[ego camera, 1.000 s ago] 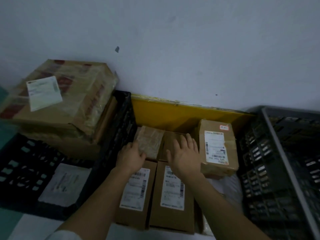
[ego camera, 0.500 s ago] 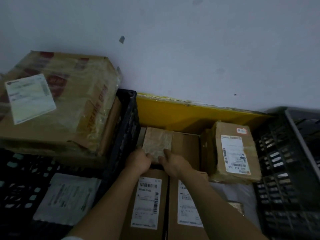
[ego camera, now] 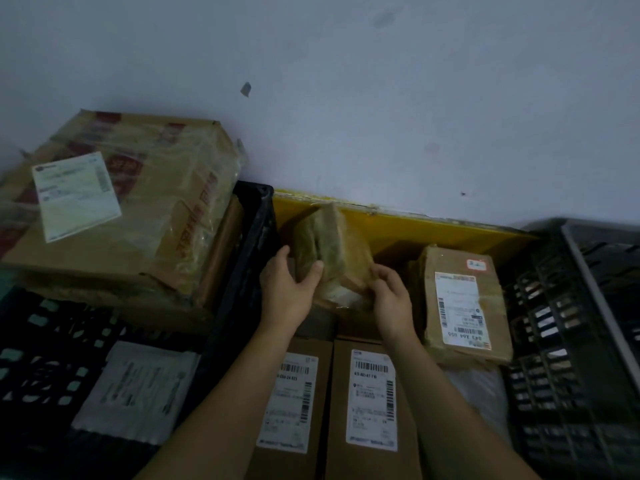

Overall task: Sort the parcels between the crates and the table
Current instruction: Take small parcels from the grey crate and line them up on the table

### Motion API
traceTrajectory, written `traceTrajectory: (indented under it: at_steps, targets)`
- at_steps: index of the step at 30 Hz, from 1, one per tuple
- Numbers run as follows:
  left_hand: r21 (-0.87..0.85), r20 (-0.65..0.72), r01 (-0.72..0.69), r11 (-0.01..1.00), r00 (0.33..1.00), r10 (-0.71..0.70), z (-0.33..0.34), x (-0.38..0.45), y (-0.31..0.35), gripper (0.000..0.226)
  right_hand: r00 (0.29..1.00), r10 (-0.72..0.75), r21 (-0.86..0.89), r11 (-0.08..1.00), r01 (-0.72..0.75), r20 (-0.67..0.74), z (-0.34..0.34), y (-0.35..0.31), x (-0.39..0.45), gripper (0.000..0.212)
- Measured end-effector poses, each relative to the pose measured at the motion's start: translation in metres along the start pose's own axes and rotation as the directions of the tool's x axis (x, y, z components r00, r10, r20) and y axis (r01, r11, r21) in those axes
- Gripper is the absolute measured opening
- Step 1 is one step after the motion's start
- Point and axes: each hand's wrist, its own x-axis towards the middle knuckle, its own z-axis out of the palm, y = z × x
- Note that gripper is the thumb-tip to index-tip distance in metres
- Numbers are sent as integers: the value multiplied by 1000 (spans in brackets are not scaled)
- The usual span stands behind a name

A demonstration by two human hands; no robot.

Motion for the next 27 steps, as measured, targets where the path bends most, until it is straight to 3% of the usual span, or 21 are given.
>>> traceTrajectory:
  at_steps: [2,4,6,9,11,14,16,18,20,22,24,27]
  targets:
    - [-169,149,134,976,983,-109,-1,-8,13,98,999,23,10,1000,-23,47,-7,-6,-7,27]
    - [-285,245,161,945,965,-91,0,-16,16,90,996,-25,-154,987,38,84,-13,-16,-19,27]
    - [-252,222,46,967,975,11,3,-24,14,69,993,-72,-242,966,93,95,-19,-33,-34,34]
    - [-124,179,-198,972,959,218,12,-41,22,58,976,-97,-79,990,115,196,-29,-61,-47,34]
    - [-42,201,-329,944,922,330,16,-54,28,61,967,-169,-79,979,187,189,-30,-65,-45,63]
    - [-17,148,-400,916,905,398,15,-62,30,43,972,-223,-71,971,228,75,-32,-64,-45,114]
    - [57,114,-400,915,913,392,13,-63,34,60,954,-279,-81,954,288,105,-35,-64,-51,127]
    - [22,133,-239,971,963,234,11,-66,41,105,936,-335,-67,937,343,108,-36,-62,-54,119]
    - [-40,172,-120,992,977,125,10,-65,39,130,928,-356,-39,932,362,107,-36,-65,-61,111]
    - [-96,178,-138,986,972,154,7,-64,34,125,920,-380,-74,919,387,97,-36,-66,-60,97]
    - [-146,167,-181,973,965,204,4,-60,27,99,920,-380,-125,912,390,96,-36,-62,-54,84]
    - [-119,90,-248,961,962,259,-3,-58,25,65,933,-351,-303,884,356,74,-36,-57,-44,90]
